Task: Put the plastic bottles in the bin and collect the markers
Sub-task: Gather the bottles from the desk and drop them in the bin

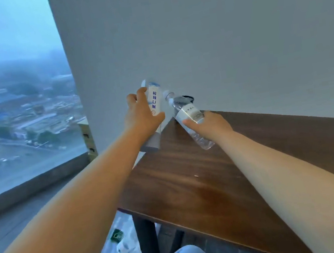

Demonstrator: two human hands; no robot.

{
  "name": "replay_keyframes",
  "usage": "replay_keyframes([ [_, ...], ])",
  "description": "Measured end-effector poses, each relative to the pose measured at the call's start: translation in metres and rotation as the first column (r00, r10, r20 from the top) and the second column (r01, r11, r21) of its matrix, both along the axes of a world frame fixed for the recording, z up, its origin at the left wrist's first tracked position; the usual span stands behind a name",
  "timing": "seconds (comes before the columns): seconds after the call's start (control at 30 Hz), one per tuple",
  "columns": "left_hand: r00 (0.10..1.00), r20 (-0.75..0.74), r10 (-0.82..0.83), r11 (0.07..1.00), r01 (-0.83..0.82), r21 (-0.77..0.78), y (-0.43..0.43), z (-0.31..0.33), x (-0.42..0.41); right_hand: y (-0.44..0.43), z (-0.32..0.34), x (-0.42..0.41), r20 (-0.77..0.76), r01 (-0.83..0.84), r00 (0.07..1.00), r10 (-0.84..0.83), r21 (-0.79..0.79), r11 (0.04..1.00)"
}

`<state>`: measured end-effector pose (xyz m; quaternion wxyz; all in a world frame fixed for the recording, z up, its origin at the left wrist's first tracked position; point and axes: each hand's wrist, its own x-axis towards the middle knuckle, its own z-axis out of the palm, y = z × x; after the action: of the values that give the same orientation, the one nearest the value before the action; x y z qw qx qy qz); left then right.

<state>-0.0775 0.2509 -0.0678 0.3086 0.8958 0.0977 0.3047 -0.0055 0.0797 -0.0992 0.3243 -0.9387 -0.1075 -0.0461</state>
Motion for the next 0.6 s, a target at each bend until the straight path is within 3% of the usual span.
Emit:
replay_keyframes([
  [0.1,0.994,-0.035,0.108,0.993,-0.110,-0.048,0.070,-0.015,-0.034,0.083,-0.009,-0.011,-0.085,-0.134,0.985,0.148,0.152,0.979],
  [0.23,0.966,-0.119,0.230,0.966,-0.242,-0.090,0.143,-0.038,-0.072,0.169,-0.028,-0.028,-0.263,-0.189,0.915,0.306,0.390,0.901],
  [0.37,0.943,-0.187,0.275,0.946,-0.300,-0.123,0.190,-0.064,-0.098,0.227,-0.058,-0.045,-0.389,-0.174,0.846,0.364,0.445,0.878],
  [0.5,0.927,-0.250,0.279,0.941,-0.316,-0.122,0.219,-0.091,-0.106,0.260,-0.085,-0.049,-0.550,-0.043,0.769,0.325,0.464,0.885],
  [0.6,0.927,-0.270,0.259,0.947,-0.299,-0.120,0.232,-0.107,-0.102,0.273,-0.094,-0.044,-0.564,0.017,0.780,0.271,0.453,0.891],
])
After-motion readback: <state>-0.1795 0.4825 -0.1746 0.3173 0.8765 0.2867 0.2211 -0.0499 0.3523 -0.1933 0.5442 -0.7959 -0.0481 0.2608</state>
